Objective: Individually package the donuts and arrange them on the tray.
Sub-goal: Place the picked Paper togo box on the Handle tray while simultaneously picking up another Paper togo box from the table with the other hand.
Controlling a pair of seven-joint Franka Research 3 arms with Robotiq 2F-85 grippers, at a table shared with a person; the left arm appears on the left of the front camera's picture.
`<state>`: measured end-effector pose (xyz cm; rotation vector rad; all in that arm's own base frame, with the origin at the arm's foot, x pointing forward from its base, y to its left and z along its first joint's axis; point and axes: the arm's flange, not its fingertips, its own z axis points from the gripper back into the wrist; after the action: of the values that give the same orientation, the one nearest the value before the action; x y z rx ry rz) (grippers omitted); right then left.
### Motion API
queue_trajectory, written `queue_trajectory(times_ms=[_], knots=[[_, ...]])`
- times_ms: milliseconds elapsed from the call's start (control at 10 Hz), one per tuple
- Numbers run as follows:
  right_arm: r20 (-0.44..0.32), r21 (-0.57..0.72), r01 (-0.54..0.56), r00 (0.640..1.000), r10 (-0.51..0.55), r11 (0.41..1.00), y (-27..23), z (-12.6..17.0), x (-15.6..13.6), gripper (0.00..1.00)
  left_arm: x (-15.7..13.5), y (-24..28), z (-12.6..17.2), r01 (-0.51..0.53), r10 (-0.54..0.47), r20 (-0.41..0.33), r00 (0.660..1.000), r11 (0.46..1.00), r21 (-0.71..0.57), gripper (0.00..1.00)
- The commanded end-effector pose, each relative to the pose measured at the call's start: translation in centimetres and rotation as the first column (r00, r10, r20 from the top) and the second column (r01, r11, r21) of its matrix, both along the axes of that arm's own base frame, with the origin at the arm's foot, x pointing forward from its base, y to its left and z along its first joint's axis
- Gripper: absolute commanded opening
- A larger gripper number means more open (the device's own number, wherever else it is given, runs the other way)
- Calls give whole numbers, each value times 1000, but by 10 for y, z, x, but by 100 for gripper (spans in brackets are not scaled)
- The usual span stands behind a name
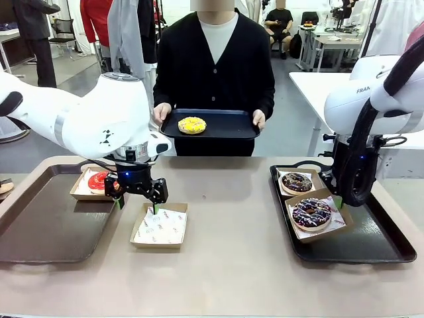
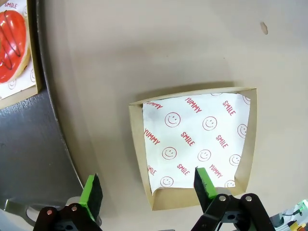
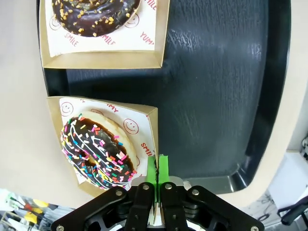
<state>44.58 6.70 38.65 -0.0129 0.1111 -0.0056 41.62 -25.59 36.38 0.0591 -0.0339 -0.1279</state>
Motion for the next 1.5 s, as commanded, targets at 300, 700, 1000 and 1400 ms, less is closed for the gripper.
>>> queue_trajectory(times_ms=[300,700,1000,1400], knots=[[-2,30,26,1000,-26,999,-6,-6,-2,1,-3,-4,-11,-10,10,21,1000,1000,14,100],[-4,38,24,1000,-24,999,-8,-5,-3,1,-8,0,-23,-16,16,51,999,1000,-6,100],[-5,43,17,1000,-16,999,-10,-5,-4,1,-15,16,-33,-52,54,88,995,998,-26,100],[-4,45,10,1000,-10,999,-9,-6,-4,1,-15,24,-33,-71,74,78,994,996,-49,100]])
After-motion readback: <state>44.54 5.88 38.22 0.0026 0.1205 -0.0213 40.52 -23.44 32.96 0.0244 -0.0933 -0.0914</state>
